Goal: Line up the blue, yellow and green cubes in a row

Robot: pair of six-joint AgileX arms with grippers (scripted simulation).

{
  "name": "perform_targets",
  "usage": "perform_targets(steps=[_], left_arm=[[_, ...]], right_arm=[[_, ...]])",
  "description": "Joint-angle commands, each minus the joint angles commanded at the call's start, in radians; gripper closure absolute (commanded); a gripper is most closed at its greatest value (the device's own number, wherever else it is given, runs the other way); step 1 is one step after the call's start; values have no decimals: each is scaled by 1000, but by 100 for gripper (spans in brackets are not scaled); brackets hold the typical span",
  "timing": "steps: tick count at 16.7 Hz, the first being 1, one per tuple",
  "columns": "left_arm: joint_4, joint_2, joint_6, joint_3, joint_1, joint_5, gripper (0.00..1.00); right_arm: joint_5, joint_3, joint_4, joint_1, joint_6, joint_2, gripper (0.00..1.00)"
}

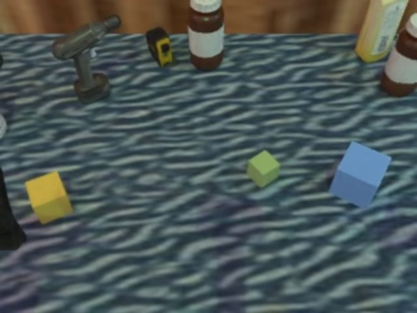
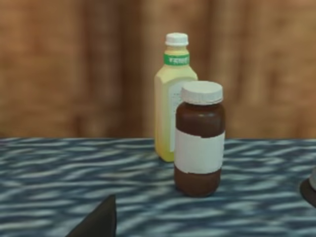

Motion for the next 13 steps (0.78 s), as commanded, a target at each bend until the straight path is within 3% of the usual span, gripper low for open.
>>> perform_targets(steps=[6,13], left_arm=[[0,0,0,0,0,0,0],[0,0,0,0,0,0,0]], right_arm=[[-3,101,-67,33,-5,102,0],[1,641,-383,165,-29,687,0]])
